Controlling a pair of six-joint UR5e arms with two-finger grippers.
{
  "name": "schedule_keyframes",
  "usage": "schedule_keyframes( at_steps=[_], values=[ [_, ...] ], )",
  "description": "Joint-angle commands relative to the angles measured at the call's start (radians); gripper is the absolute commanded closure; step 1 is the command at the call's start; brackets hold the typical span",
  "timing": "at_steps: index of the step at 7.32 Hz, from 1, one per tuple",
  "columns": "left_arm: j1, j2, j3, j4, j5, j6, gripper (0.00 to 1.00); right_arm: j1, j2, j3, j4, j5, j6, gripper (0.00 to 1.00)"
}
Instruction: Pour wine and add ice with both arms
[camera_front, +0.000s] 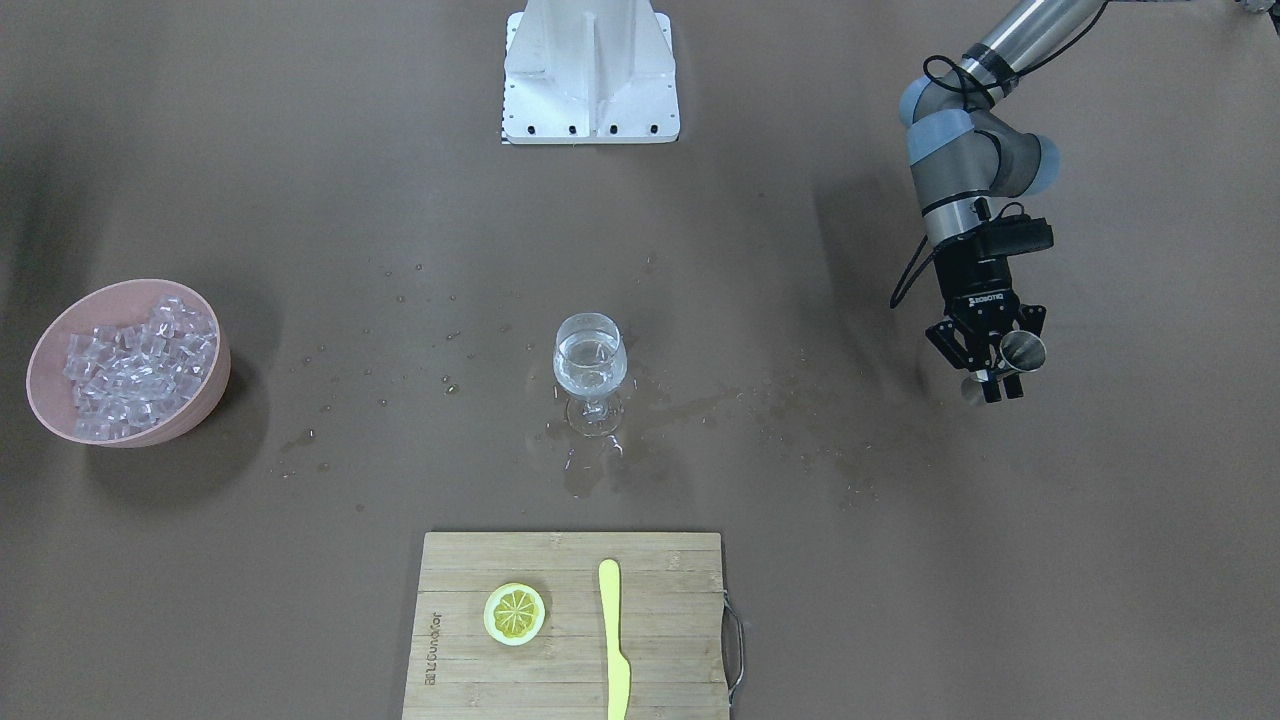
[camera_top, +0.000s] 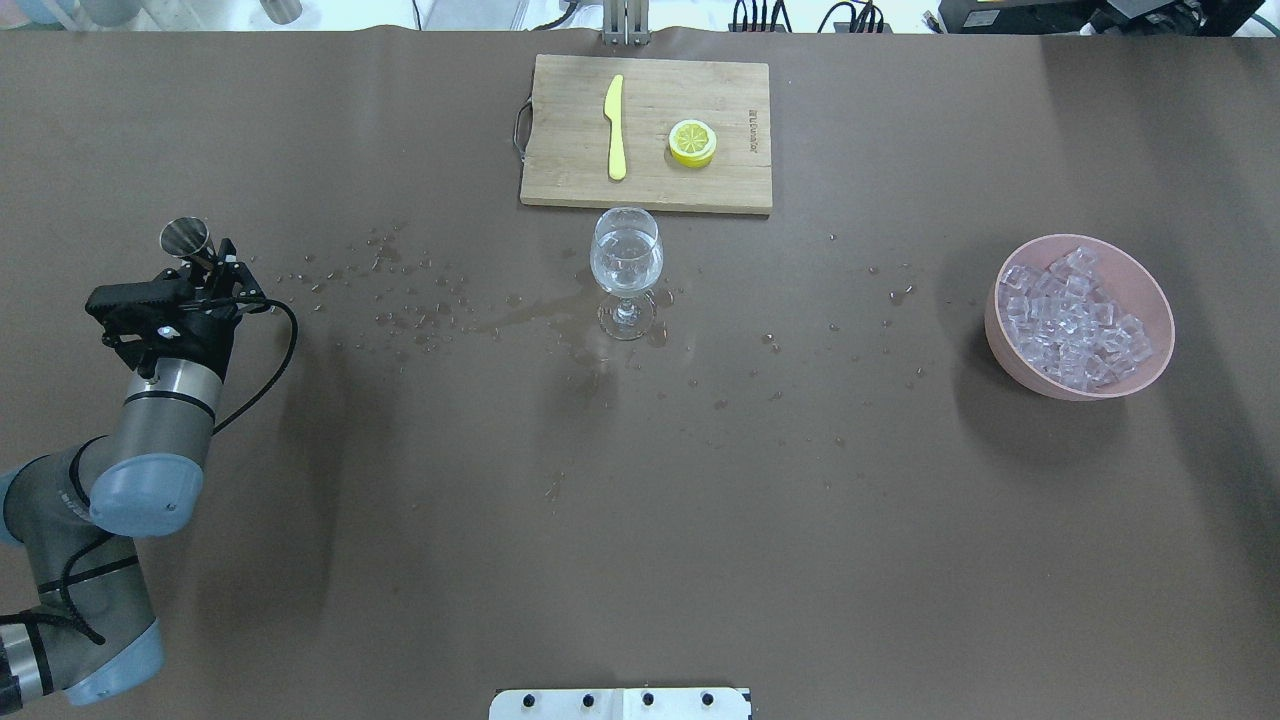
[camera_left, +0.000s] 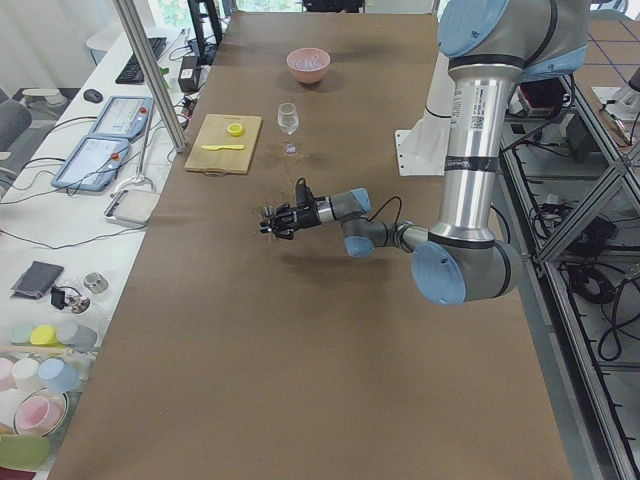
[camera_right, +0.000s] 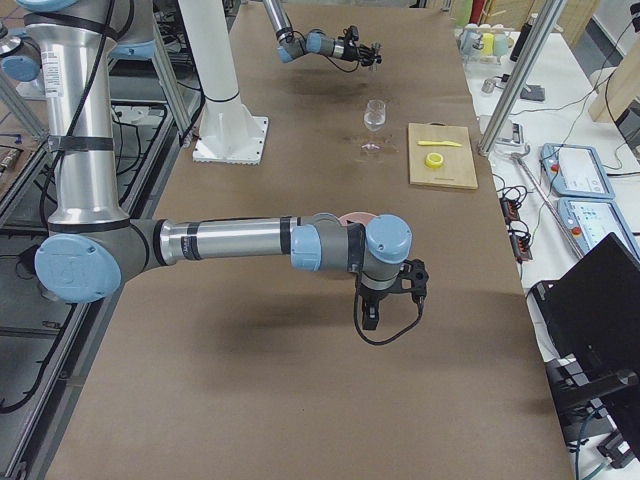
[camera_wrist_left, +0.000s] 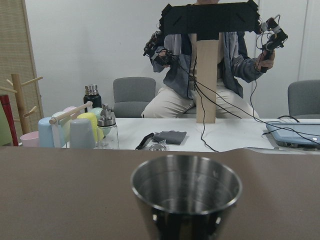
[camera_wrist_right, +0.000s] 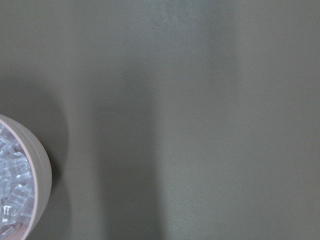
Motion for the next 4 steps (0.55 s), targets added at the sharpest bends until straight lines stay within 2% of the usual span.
schedule_keyframes(
  at_steps=[1, 4],
  values=[
    [0.019, -0.049, -0.003, 0.013, -0.003, -0.003, 1.00, 0.000, 0.000, 0.003, 0.000, 0.000, 0.001, 0.00],
    [0.019, -0.053, 0.005, 0.004, -0.036, -0.035, 1.00, 0.000, 0.000, 0.007, 0.000, 0.000, 0.001, 0.00]
  ],
)
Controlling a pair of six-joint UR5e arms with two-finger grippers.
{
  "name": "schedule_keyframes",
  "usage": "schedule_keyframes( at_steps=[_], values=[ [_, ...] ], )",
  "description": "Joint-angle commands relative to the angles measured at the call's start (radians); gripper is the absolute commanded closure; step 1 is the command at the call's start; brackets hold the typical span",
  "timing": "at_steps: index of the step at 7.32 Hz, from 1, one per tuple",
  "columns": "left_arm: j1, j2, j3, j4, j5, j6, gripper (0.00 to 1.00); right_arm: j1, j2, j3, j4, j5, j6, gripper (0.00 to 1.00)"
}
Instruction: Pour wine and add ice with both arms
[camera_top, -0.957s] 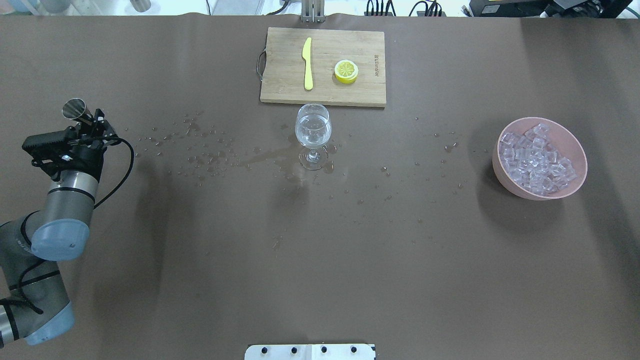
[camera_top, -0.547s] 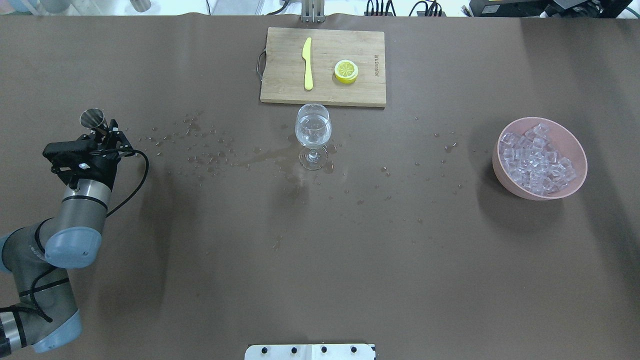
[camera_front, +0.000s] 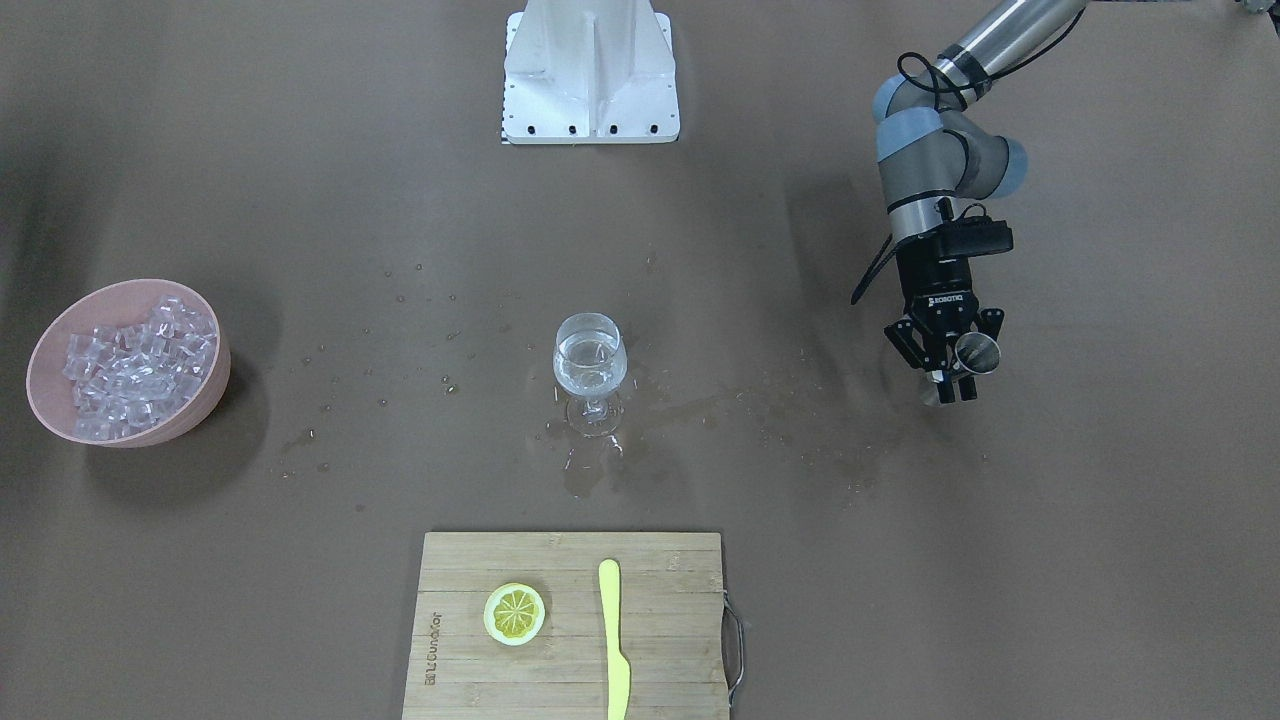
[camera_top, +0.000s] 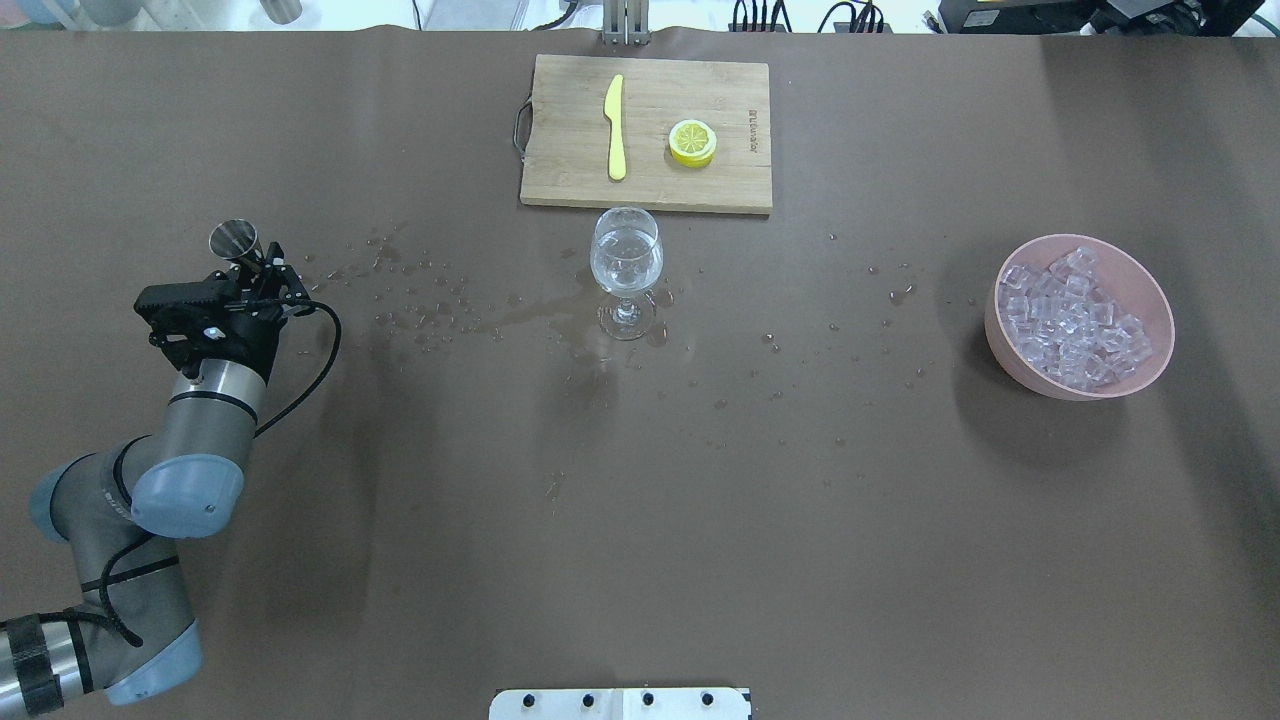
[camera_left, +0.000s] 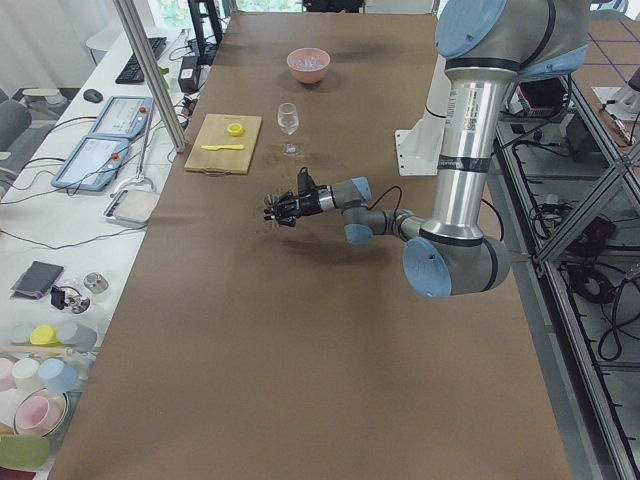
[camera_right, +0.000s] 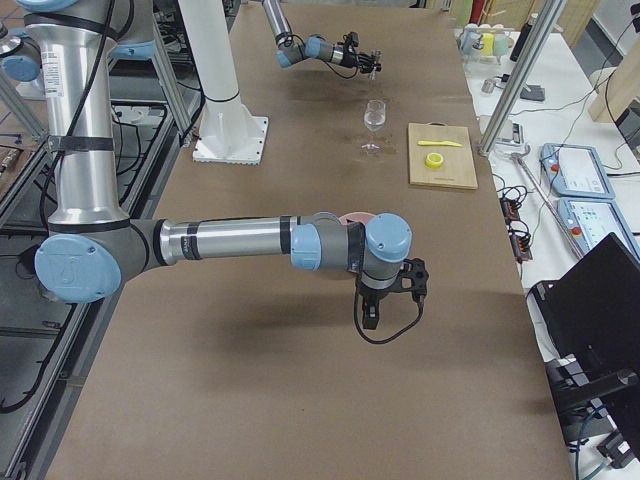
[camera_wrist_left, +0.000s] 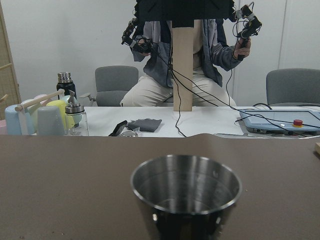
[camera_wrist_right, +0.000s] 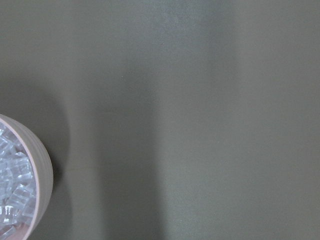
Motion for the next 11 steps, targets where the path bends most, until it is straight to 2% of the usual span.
schedule_keyframes(
  at_steps=[1, 10, 11],
  values=[
    [0.001, -0.002, 0.006, -0.002, -0.009, -0.023, 1.00, 0.000, 0.000, 0.002, 0.000, 0.000, 0.000, 0.00],
    [0.008, 0.000, 0.027, -0.002, -0.041, -0.081, 1.00, 0.000, -0.002, 0.010, 0.000, 0.000, 0.000, 0.00],
    [0.011, 0.000, 0.029, 0.000, -0.041, -0.101, 0.81, 0.000, -0.002, 0.010, 0.000, 0.000, 0.000, 0.00]
  ],
)
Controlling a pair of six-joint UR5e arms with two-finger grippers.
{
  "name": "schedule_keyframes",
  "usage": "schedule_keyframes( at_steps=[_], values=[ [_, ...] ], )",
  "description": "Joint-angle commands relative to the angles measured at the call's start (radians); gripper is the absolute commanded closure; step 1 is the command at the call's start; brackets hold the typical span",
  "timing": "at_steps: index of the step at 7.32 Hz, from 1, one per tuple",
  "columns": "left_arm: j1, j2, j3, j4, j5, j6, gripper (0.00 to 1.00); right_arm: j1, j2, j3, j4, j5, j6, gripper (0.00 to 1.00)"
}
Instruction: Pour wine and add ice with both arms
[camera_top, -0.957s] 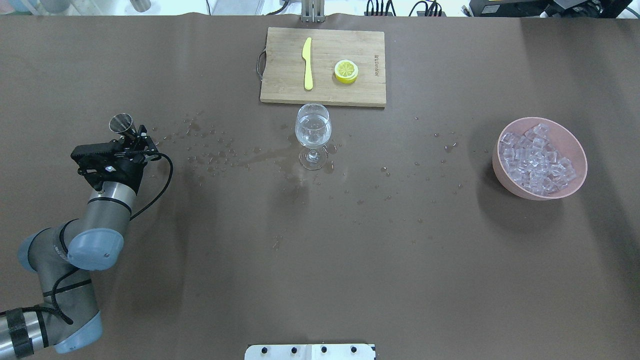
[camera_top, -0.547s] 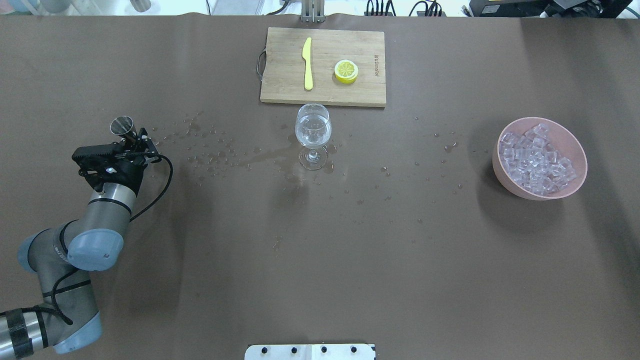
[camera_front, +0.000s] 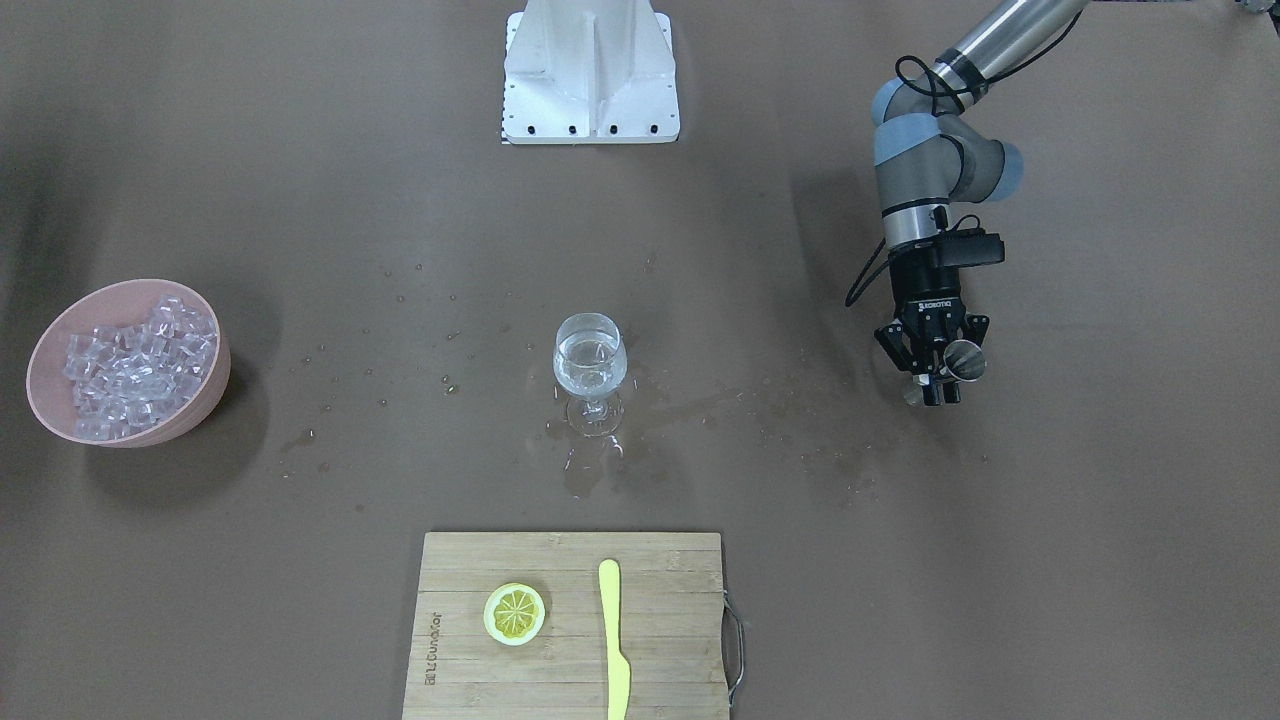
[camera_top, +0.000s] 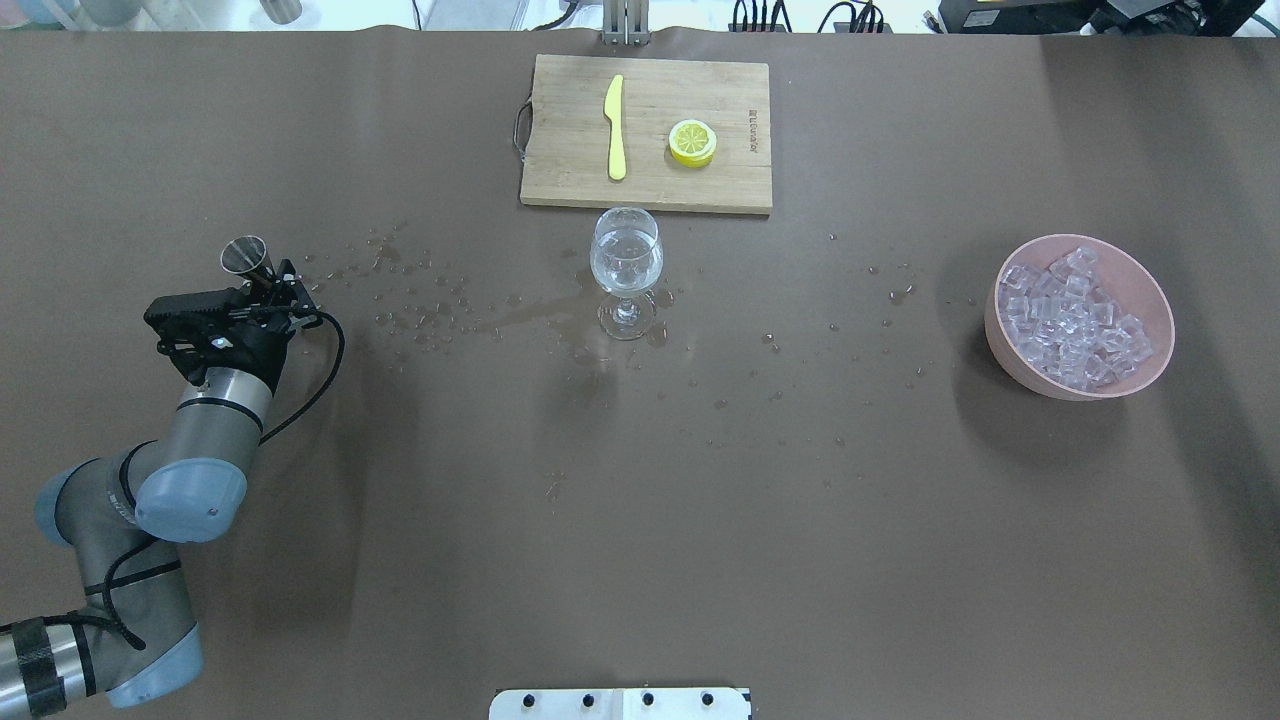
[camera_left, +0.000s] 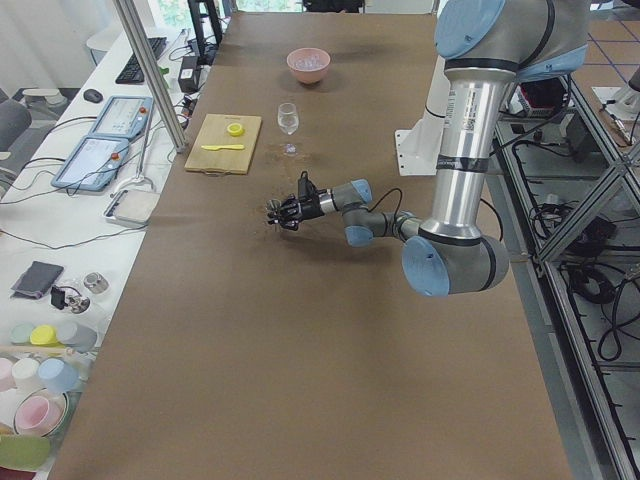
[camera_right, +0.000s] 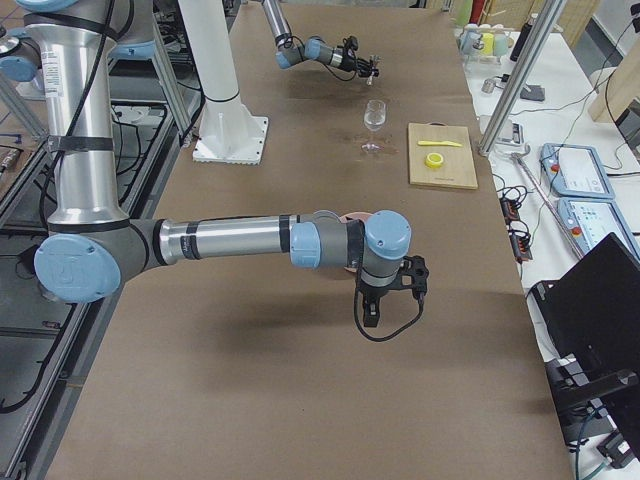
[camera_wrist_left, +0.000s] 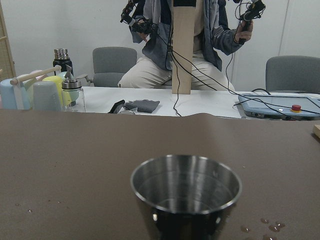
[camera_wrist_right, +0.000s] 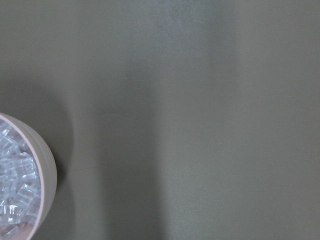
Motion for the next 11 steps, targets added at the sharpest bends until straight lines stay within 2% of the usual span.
schedule_keyframes(
  at_steps=[1, 3, 6, 8, 11],
  values=[
    [0.002, 0.000, 0.002, 0.003, 0.000, -0.029, 0.70, 0.000, 0.000, 0.000, 0.000, 0.000, 0.000, 0.00],
    [0.002, 0.000, 0.007, 0.007, 0.002, -0.026, 0.60, 0.001, -0.002, 0.000, 0.000, 0.000, -0.002, 0.00],
    [0.002, 0.000, 0.007, 0.009, 0.002, -0.023, 0.54, 0.000, -0.002, 0.000, 0.000, 0.000, 0.000, 0.00],
    [0.002, 0.003, 0.001, 0.009, 0.000, 0.038, 0.02, 0.000, -0.002, -0.001, 0.000, 0.000, -0.002, 0.00],
    [0.002, 0.015, -0.012, 0.009, -0.009, 0.046, 0.02, 0.001, -0.002, -0.001, 0.000, 0.000, -0.002, 0.00]
  ],
)
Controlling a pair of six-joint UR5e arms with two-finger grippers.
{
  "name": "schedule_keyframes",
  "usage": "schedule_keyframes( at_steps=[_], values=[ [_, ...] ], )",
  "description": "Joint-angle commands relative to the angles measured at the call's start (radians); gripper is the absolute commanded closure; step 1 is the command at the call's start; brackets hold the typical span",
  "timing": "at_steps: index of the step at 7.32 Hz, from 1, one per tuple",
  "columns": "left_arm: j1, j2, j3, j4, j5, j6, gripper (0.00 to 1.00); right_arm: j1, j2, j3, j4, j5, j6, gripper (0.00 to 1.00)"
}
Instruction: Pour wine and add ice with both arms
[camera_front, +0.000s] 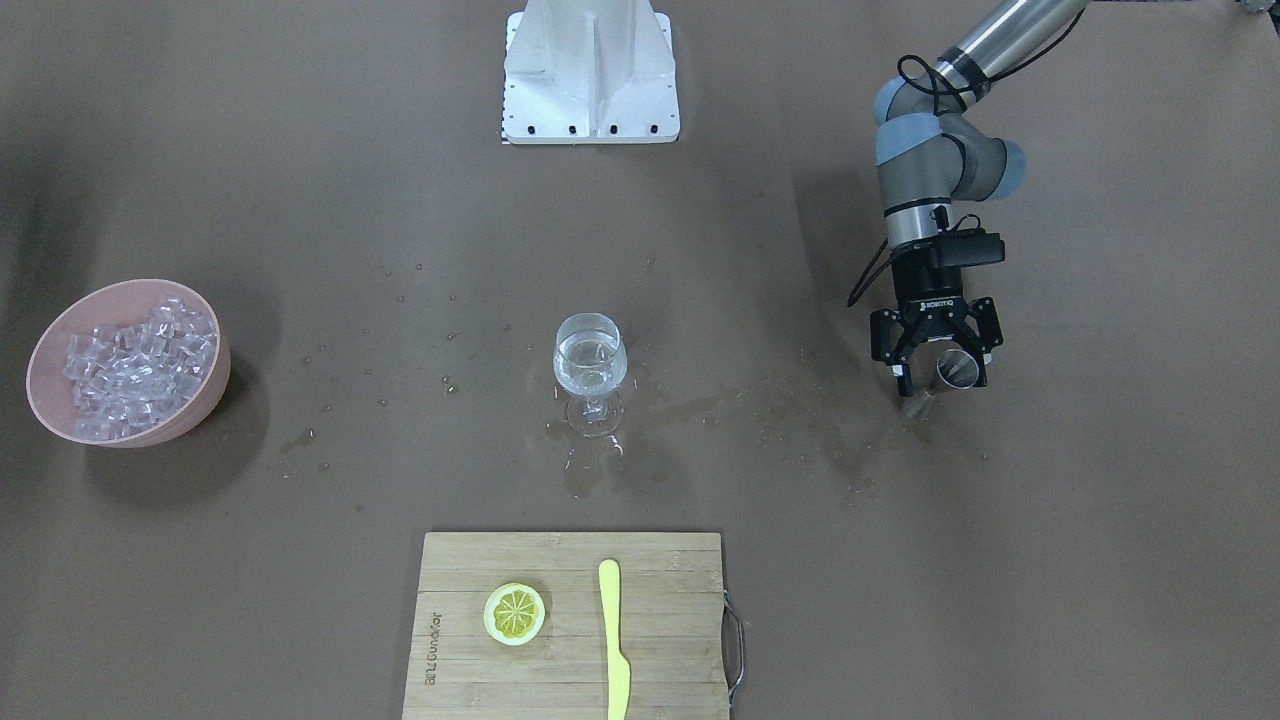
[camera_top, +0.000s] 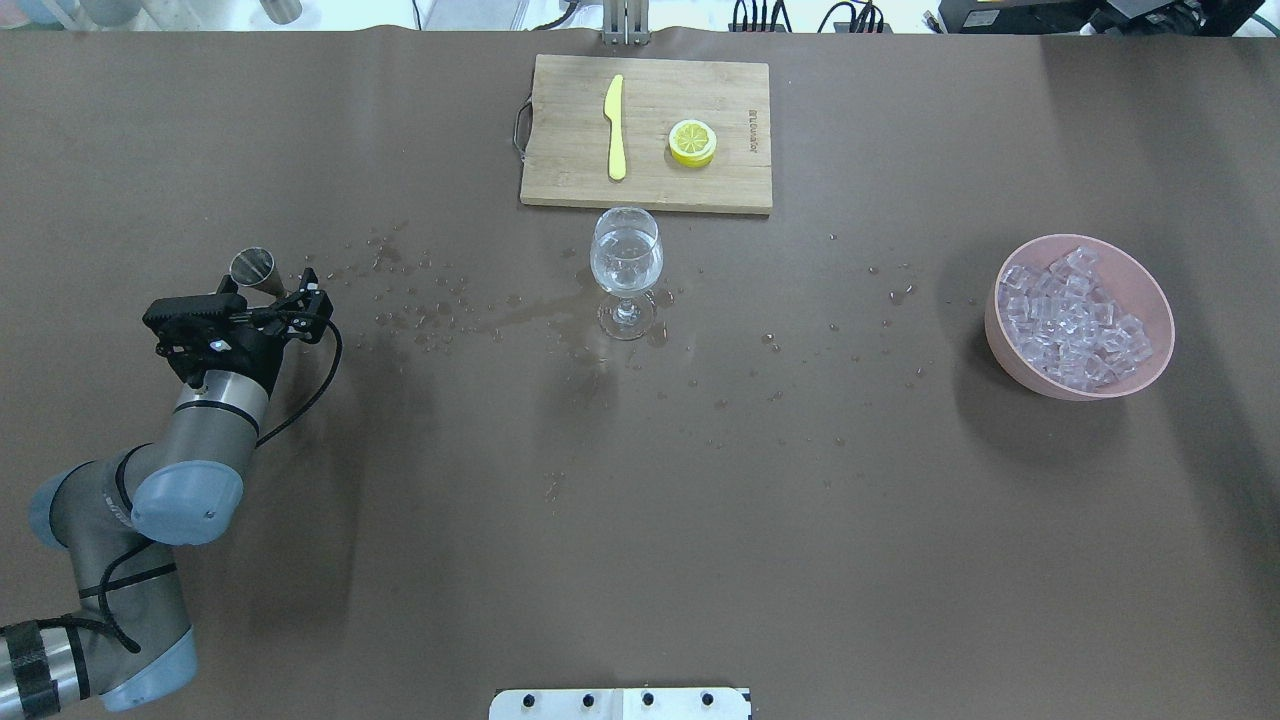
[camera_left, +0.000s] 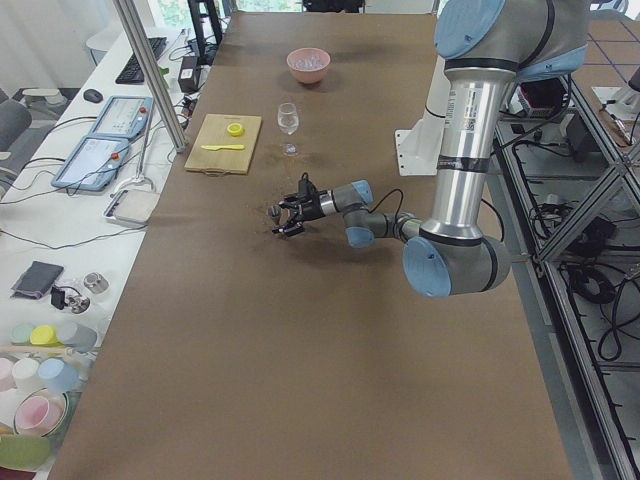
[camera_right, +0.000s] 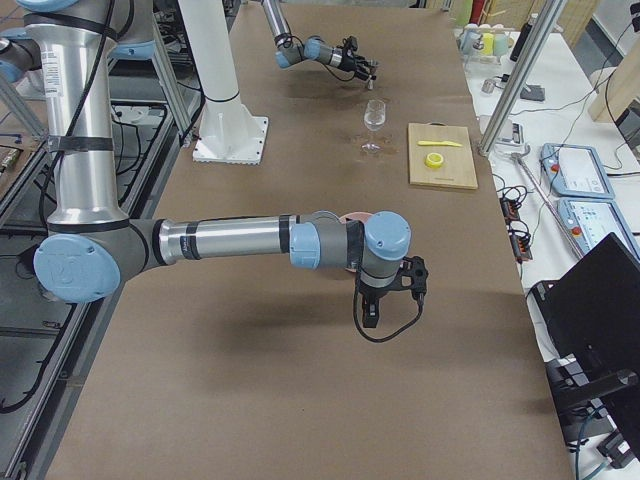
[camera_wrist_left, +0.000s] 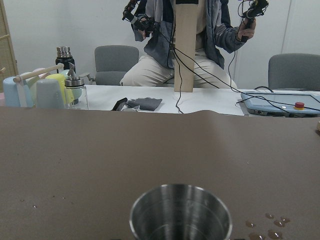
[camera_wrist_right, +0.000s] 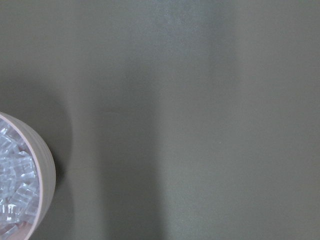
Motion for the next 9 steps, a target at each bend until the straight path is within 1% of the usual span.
schedule_keyframes(
  at_steps=[1, 2, 3, 5, 7, 8, 9],
  values=[
    [0.000, 0.026, -0.040, -0.002, -0.050, 0.004, 0.02, 0.001, -0.002, 0.000, 0.000, 0.000, 0.000, 0.00],
    [0.000, 0.110, -0.139, 0.000, -0.096, 0.010, 0.02, 0.001, -0.002, 0.000, 0.000, 0.000, 0.000, 0.00],
    [0.000, 0.181, -0.219, 0.000, -0.122, 0.010, 0.02, 0.001, -0.003, 0.001, 0.000, 0.000, 0.000, 0.00],
    [0.020, 0.197, -0.250, 0.000, -0.166, 0.009, 0.02, 0.001, -0.005, -0.002, 0.000, -0.001, -0.002, 0.00],
    [0.050, 0.210, -0.282, 0.000, -0.176, 0.004, 0.02, 0.000, -0.008, -0.003, 0.000, -0.005, -0.005, 0.00],
    [0.052, 0.261, -0.359, 0.002, -0.236, 0.004, 0.02, 0.000, -0.008, -0.003, 0.000, -0.005, -0.003, 0.00],
    [0.049, 0.305, -0.458, 0.056, -0.282, 0.009, 0.02, 0.000, -0.006, -0.002, 0.000, 0.000, -0.002, 0.00]
  ],
)
